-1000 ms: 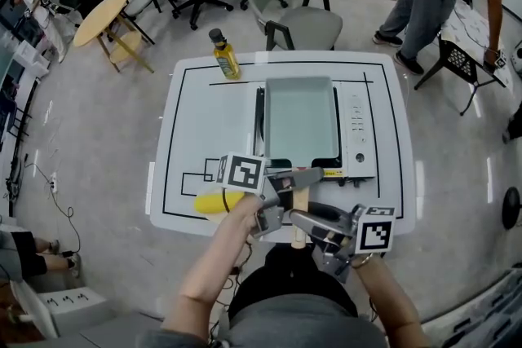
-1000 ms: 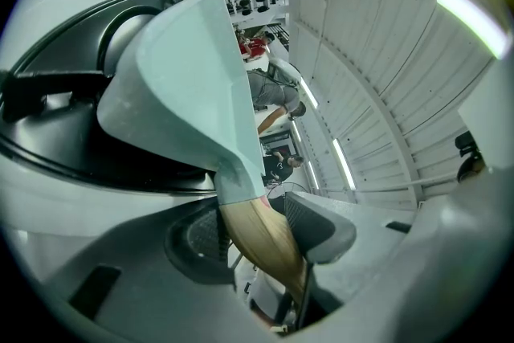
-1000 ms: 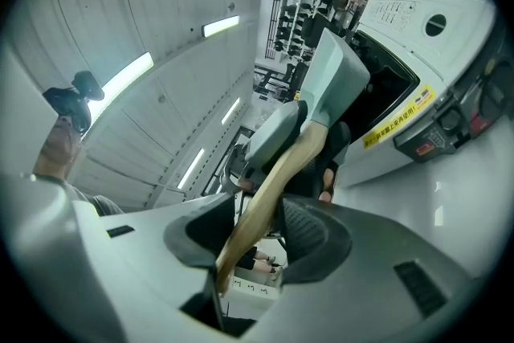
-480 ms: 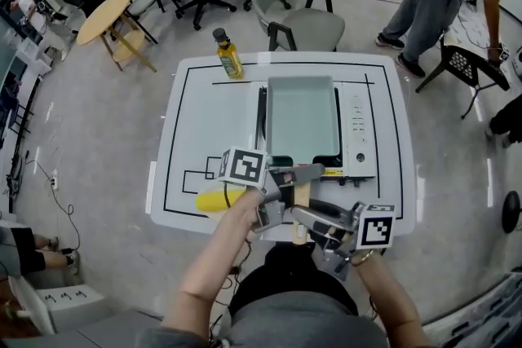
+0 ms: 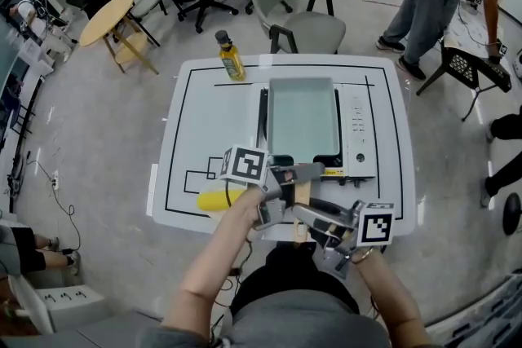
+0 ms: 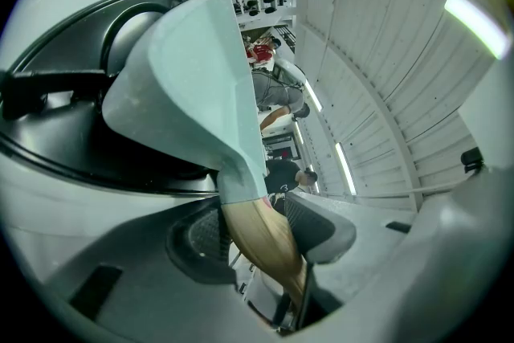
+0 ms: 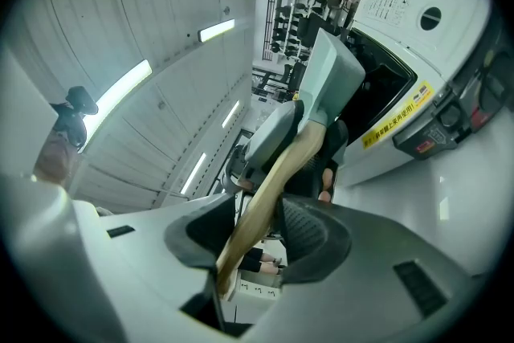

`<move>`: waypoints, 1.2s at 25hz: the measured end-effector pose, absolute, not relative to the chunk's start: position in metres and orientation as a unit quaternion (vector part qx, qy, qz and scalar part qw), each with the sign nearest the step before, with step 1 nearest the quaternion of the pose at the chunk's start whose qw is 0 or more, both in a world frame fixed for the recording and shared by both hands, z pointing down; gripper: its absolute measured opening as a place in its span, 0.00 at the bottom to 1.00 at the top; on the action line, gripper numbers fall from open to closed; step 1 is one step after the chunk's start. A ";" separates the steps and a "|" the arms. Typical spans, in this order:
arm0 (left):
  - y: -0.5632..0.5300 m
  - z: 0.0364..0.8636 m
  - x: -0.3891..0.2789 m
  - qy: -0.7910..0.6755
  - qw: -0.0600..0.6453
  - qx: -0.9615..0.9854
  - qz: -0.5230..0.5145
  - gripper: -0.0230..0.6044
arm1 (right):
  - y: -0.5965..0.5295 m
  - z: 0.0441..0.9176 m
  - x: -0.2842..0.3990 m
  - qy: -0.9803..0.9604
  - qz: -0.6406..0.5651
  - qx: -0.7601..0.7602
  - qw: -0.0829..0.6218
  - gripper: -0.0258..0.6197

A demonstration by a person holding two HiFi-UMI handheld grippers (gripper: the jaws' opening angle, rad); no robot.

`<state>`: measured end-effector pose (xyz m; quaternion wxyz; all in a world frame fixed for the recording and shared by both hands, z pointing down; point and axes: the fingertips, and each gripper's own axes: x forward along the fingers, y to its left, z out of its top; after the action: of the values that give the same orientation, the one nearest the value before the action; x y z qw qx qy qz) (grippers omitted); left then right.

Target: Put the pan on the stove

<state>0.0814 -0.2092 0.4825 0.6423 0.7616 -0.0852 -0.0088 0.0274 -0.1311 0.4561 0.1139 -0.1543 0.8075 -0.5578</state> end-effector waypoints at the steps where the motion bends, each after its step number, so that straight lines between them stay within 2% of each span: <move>1: -0.209 0.483 0.081 -0.086 0.642 0.762 -0.009 0.33 | -0.131 0.457 0.028 0.807 -0.558 -0.154 0.113 0.31; 16: -0.210 0.484 0.082 -0.091 0.645 0.758 -0.021 0.33 | -0.129 0.455 0.037 0.827 -0.524 -0.183 0.091 0.32; 26: -0.213 0.487 0.080 -0.095 0.649 0.754 -0.039 0.33 | -0.155 0.434 0.111 0.848 -0.394 -0.350 0.062 0.28; 30: -0.212 0.484 0.077 -0.091 0.660 0.744 -0.057 0.33 | -0.164 0.414 0.126 0.856 -0.326 -0.397 0.050 0.22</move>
<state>0.0772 -0.2116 0.4841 0.6599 0.7436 -0.0913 -0.0571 0.1263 -0.1635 0.4137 0.0500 -0.3973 0.8564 -0.3259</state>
